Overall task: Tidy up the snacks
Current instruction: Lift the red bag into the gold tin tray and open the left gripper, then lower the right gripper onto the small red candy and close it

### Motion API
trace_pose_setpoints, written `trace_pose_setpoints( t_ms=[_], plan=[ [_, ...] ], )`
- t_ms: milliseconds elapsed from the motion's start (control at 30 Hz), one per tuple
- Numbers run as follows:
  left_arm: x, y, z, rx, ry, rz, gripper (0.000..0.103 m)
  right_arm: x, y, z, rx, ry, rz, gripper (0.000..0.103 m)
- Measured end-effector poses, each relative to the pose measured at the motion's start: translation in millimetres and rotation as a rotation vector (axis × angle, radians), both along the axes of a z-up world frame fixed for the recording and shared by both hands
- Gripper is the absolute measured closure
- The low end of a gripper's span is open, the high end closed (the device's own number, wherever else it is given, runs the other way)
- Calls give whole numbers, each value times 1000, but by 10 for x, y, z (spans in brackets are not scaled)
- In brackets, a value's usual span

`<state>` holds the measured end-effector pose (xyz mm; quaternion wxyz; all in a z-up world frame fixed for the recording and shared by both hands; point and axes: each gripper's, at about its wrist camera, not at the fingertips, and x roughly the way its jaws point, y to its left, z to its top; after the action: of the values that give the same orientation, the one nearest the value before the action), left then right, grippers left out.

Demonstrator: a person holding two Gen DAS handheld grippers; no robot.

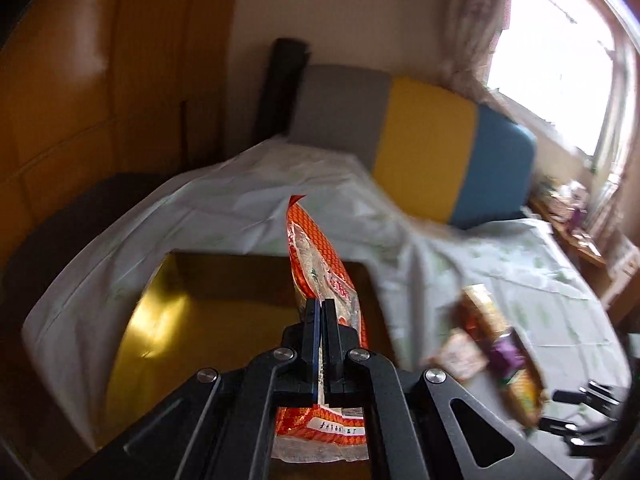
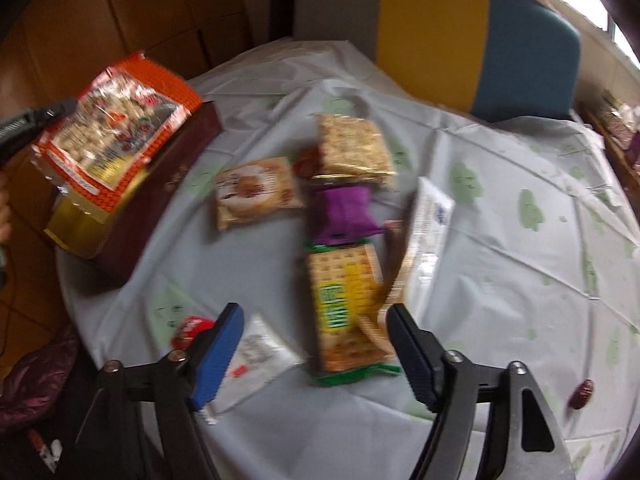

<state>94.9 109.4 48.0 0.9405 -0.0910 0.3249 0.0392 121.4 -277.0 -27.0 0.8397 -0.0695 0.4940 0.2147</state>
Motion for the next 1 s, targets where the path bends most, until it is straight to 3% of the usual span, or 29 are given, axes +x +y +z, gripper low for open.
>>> trace_pose_setpoints(
  t_ms=[133, 233, 400, 533, 700, 933, 1000],
  plan=[
    [58, 247, -289, 4, 69, 81, 102, -73, 234, -35, 40, 32, 70, 58],
    [67, 423, -455, -10, 112, 162, 102, -117, 469, -158, 49, 69, 114, 60],
    [-102, 462, -442, -13, 80, 169, 101, -107, 707, -426, 36, 145, 128, 60],
    [-211, 255, -404, 32, 55, 102, 101, -157, 826, -510, 1, 121, 124, 58],
    [-336, -51, -411, 25, 67, 5, 99, -209, 829, -538, 0, 92, 106, 60],
    [-492, -525, -453, 9, 83, -180, 98, -268, 885, -537, -79, 45, 105, 61],
    [-558, -647, -480, 13, 90, -221, 98, -284, 866, -527, -78, 37, 96, 65]
  ],
)
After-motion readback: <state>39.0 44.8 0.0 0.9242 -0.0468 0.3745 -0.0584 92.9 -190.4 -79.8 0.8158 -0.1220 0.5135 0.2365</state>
